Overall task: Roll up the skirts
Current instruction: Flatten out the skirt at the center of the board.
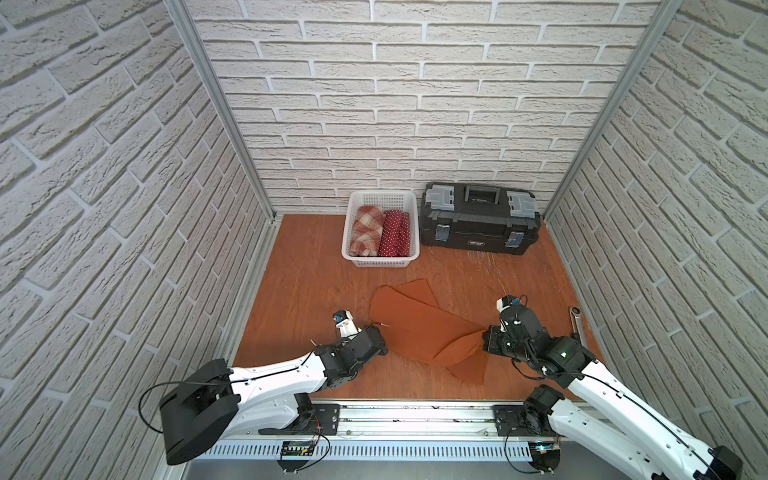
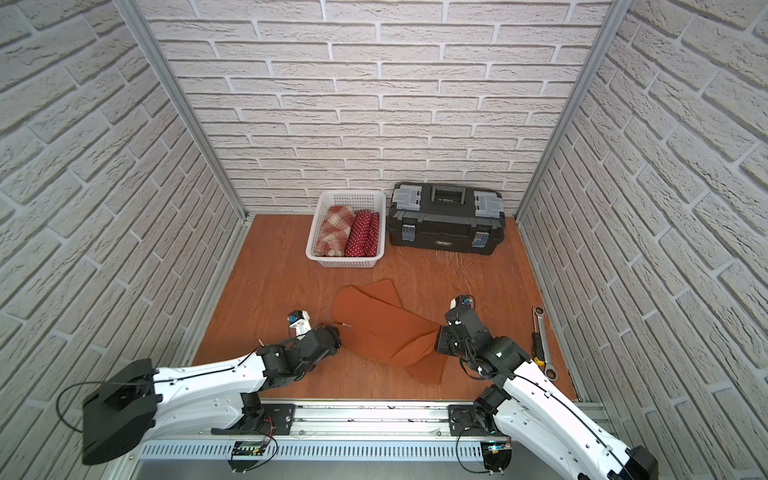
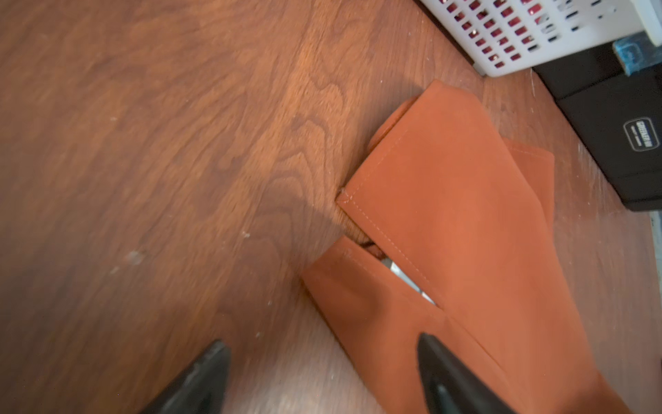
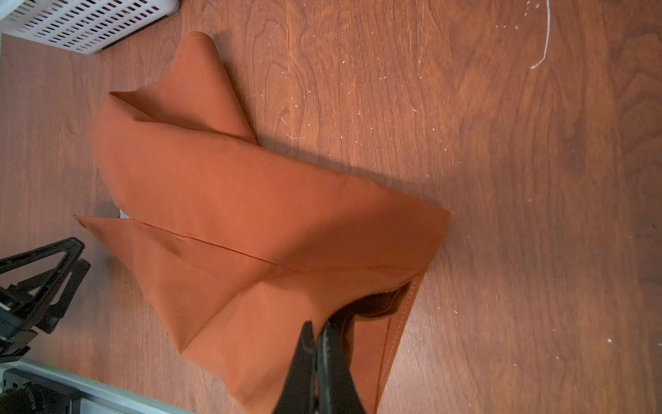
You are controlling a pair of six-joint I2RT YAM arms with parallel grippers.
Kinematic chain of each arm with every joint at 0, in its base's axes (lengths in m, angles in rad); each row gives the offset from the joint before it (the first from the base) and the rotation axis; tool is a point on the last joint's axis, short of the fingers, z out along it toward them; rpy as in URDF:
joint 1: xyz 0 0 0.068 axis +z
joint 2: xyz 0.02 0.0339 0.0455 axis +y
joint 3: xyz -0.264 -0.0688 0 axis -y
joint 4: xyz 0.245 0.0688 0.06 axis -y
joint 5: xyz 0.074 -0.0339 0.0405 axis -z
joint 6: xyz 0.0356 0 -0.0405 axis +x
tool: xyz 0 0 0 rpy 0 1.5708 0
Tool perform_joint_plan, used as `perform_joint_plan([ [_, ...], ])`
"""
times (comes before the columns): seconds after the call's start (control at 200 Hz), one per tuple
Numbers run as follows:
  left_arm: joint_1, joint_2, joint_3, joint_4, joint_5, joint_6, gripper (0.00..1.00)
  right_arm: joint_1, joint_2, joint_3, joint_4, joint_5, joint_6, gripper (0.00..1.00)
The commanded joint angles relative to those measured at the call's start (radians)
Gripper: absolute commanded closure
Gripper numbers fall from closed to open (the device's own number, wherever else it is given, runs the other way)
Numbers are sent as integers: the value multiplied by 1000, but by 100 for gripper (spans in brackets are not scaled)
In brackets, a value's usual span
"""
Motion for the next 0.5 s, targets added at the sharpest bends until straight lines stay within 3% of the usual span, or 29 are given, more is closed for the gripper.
perform_joint_plan([
  [0.0,-5,117,-3,217,-74,23,34,7,-11,16,37,11,-15,97],
  [0.05,-2,189,1,313,-86,56,42,8,-19,15,37,17,-13,97],
  [0.115,9,272,19,406,-83,78,60,7,-20,19,31,14,-13,97],
  [0.21,26,365,50,475,-77,100,100,7,-19,29,9,15,-19,97],
  [0.365,50,386,67,516,-70,183,100,7,-39,17,1,23,-20,97],
  [0.495,54,284,43,490,-94,244,100,7,-62,28,-23,22,-28,97],
])
